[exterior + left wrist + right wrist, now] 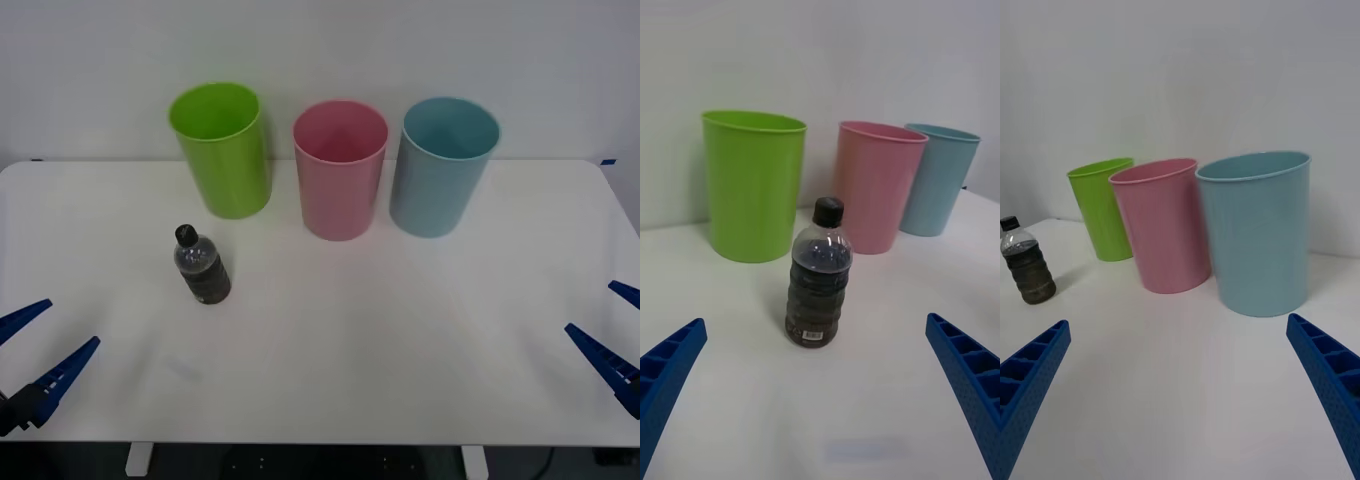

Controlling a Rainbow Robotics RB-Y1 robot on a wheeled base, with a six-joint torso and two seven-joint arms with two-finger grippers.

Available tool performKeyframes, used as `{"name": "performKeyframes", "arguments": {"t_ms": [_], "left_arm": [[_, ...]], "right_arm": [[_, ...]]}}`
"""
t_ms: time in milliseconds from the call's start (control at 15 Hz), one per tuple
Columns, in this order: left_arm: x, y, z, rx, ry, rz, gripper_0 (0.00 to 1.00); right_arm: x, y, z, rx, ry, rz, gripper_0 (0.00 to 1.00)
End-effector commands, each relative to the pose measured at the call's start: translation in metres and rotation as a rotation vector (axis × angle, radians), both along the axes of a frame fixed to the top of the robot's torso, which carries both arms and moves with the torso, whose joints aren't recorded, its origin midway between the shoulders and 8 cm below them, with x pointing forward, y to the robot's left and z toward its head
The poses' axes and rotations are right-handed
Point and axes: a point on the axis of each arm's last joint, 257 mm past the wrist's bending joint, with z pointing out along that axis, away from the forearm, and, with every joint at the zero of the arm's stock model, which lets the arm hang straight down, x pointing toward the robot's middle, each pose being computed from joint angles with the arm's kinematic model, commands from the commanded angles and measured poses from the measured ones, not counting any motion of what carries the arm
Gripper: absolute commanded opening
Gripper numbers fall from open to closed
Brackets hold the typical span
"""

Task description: Grasp the object on the table and drop it into the matching bin: aluminum can to the light blue bin, PET bottle to the pink bin.

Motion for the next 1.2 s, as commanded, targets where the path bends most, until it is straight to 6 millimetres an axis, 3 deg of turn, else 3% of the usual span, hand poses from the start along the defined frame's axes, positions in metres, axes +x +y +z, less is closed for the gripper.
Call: {"name": "performKeyframes", "arguments": {"t_ms": [67,867,1200], "left_arm": [[0.011,-0.001,-0.014,0.024,0.024,0.037,1.00],[0.055,-0.015,-0.049,0.121,0.024,0.047,1.00],[0.085,-0.016,-0.075,0.181,-0.003,0.092,1.00]], "right_arm": [[0.000,0.000,0.000,0.000,0.000,0.000,1.00],[0.000,0.000,0.000,0.000,0.000,0.000,1.00],[0.000,0.000,0.000,0.000,0.000,0.000,1.00]]}}
